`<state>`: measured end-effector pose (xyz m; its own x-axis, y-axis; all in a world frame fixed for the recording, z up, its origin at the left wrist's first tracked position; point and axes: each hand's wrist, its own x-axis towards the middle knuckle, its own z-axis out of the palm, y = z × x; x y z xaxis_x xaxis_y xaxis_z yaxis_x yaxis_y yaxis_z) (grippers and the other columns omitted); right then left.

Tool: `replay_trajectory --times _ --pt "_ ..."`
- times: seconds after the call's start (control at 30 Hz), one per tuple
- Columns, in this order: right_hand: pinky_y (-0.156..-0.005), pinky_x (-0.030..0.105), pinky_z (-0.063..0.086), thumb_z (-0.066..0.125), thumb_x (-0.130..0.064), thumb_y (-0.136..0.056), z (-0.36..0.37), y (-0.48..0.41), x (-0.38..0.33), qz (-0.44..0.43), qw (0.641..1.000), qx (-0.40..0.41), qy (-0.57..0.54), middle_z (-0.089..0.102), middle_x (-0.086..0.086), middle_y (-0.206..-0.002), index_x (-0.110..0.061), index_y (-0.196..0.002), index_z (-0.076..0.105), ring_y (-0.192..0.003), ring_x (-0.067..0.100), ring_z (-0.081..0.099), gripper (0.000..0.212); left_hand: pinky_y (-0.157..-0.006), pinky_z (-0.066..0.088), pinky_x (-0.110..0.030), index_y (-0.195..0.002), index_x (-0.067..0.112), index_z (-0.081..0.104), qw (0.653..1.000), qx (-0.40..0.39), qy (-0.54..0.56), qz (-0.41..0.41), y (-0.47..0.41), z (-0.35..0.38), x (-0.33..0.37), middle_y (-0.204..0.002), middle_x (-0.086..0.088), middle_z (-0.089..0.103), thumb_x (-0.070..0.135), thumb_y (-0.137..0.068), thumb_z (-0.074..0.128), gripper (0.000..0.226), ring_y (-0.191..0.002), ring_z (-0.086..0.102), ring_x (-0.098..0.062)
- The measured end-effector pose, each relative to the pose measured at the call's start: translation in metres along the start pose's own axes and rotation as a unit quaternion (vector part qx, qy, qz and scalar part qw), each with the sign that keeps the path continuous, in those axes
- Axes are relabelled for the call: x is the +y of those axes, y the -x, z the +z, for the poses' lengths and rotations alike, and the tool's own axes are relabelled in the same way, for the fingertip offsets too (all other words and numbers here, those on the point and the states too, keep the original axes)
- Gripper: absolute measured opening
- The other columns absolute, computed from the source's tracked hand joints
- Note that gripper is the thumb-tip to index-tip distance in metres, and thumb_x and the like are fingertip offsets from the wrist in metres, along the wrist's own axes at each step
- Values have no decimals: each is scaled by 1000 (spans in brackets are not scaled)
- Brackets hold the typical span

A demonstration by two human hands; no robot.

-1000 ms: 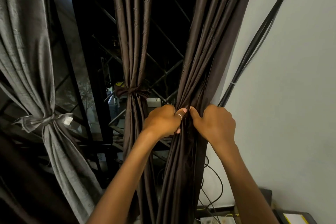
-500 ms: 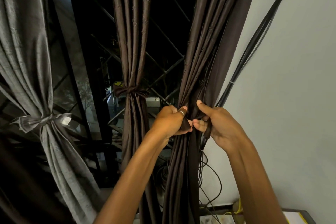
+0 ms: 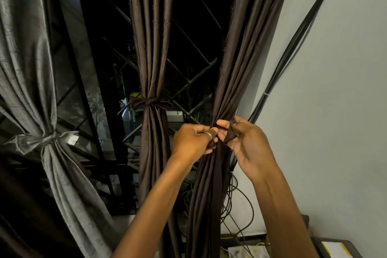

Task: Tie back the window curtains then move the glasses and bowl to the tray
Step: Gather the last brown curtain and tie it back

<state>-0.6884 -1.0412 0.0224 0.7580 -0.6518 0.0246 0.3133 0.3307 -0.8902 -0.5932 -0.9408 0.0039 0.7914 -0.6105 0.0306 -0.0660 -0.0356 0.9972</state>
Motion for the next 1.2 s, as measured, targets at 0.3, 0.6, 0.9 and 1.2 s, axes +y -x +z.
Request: replay_trajectory --times 0.3,0.6,0.9,1.2 --pt "-90 48 58 50 -4 -102 8 -2 6 -15 999 27 -27 77 14 -105 -12 -140 36 -94 27 76 41 -64 63 -28 -101 25 55 994 44 -41 93 8 -2 5 -75 -1 75 19 -96 68 15 -68 75 -9" --pt "-72 27 56 61 -12 -99 9 2 15 -103 980 65 155 79 6 -93 -17 -104 60 -90 19 76 7 -65 62 -27 -105 15 75 978 -103 158 -84 4 -6 21 -91 -9 80 49 -103 38 49 -85 78 -20" --pt "-94 37 58 60 -18 -98 -6 4 21 -148 963 -28 222 77 1 -104 -23 -117 65 -101 17 73 20 -65 61 -22 -101 8 75 996 -66 61 -19 0 -2 22 -80 -5 78 29 -102 59 26 -77 77 -14" --pt "-90 6 48 69 -3 -91 -29 13 43 -384 808 5 447 64 -41 -108 -26 -121 70 -105 -12 65 37 -67 61 -24 -97 9 77 996 -78 33 0 -1 0 17 -88 -14 76 32 -102 58 30 -77 73 -15"
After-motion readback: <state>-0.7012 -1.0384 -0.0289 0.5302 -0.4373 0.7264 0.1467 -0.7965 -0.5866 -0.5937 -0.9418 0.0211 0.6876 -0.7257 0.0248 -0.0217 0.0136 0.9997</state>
